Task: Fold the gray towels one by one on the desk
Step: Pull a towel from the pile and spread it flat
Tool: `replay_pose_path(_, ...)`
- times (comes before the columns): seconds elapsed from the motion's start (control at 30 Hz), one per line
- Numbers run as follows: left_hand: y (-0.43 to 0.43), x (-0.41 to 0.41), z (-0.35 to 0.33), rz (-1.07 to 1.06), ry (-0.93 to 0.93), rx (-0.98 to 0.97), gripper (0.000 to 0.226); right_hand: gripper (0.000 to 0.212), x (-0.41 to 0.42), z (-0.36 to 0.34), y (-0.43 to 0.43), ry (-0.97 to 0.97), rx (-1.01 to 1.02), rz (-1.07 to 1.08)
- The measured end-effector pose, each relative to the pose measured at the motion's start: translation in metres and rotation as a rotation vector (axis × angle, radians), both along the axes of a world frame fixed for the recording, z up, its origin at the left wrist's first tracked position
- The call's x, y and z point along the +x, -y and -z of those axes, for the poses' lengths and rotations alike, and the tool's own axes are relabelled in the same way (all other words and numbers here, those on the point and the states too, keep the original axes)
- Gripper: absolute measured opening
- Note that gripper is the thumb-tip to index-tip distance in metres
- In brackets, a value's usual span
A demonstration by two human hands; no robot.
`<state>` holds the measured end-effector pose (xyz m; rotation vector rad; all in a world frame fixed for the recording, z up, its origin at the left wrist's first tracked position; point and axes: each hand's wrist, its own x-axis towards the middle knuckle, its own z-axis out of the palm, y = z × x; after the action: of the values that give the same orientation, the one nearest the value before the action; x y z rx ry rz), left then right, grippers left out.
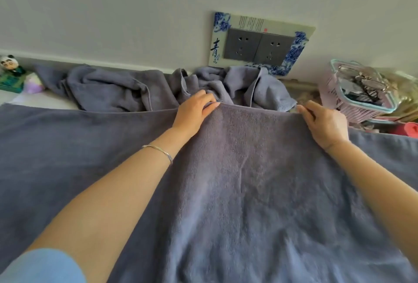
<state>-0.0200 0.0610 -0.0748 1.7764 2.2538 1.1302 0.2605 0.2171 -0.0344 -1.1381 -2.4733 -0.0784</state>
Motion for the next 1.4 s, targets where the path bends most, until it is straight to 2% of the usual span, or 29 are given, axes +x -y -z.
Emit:
replay_pose_path(0.1,-0.015,-0.003,0.016,-0.030,-0.132,-0.153,0.024,0.038,-0.004,0.022,-0.014,0.089,-0.093,0.034)
replay_pose_path(0.2,0.001,0.005,0.036,-0.073,-0.201,-0.237,0.035,0.044,-0.003,0.034,-0.004,0.034,-0.102,0.067)
replay_pose_path(0.3,0.043,0.016,0.052,-0.125,-0.151,-0.213,0.050,0.043,-0.010,0.038,0.030,-0.140,-0.048,0.041)
replay_pose_path(0.43,0.126,0.022,0.082,-0.267,-0.038,-0.410,0.067,0.037,-0.039,0.058,0.126,-0.279,-0.164,-0.131)
replay_pose_path(0.53,0.187,0.011,0.098,-0.430,-0.037,-0.534,0.078,0.044,-0.060,0.094,0.209,-0.220,-0.293,-0.218)
replay_pose_path(0.63,0.235,-0.013,0.101,-0.496,-0.050,-0.680,0.084,0.049,-0.061,0.127,0.260,-0.053,-0.399,-0.171)
replay_pose_path(0.77,0.266,-0.028,0.106,-0.456,-0.119,-0.739,0.083,0.055,-0.033,0.144,0.272,0.164,-0.423,-0.071)
replay_pose_path(0.87,0.270,-0.030,0.103,-0.439,-0.102,-0.755,0.077,0.061,-0.012,0.142,0.273,0.247,-0.457,-0.036)
replay_pose_path(1.07,0.279,-0.038,0.098,-0.375,-0.092,-0.785,0.078,0.070,0.021,0.133,0.277,0.282,-0.527,0.056)
replay_pose_path(1.27,0.275,-0.005,0.093,-0.159,-0.131,-0.712,0.085,0.069,0.000,0.129,0.304,0.232,-0.497,0.099)
replay_pose_path(1.4,0.272,0.013,0.099,-0.153,-0.176,-0.741,0.088,0.068,0.028,0.135,0.311,0.213,-0.539,0.178)
